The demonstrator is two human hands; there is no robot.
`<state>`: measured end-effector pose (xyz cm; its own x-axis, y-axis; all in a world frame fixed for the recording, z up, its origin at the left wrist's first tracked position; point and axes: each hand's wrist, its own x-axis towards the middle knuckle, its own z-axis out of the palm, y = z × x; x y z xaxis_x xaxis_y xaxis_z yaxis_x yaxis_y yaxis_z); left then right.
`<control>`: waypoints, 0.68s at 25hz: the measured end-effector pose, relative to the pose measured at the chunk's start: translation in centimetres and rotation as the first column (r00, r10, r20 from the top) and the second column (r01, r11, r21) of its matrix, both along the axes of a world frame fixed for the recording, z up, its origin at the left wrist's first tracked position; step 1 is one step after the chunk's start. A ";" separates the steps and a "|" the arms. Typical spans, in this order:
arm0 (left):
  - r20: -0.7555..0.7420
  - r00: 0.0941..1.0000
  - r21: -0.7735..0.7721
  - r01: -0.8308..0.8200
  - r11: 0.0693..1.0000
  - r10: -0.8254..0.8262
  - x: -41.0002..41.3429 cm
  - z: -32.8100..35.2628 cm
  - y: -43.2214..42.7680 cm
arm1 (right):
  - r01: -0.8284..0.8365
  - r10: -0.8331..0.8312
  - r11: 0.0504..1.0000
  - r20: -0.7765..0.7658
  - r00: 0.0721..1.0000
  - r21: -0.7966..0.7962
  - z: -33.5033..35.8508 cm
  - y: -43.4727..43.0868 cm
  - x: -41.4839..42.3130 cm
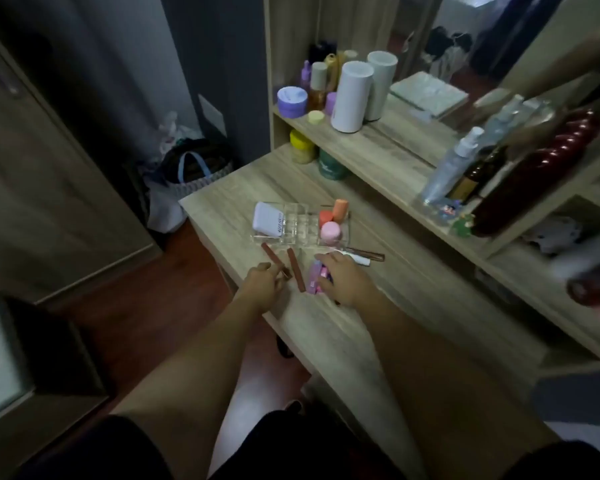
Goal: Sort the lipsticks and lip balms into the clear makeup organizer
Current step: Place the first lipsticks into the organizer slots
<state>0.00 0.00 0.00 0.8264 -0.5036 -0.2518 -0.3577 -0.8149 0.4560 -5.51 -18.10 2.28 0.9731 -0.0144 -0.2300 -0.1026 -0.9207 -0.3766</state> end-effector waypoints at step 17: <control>-0.140 0.928 -0.059 -0.357 0.932 0.346 6.1 -3.0 -1.5 | -0.020 0.011 0.999 -0.181 0.983 -0.049 -2.6 2.5 9.5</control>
<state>6.12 -1.48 -3.04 0.9185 -0.2101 -0.3351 0.0091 -0.8358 0.5490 3.97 -15.57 -0.34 0.9159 -0.0156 -0.4011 -0.1502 -0.9399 -0.3065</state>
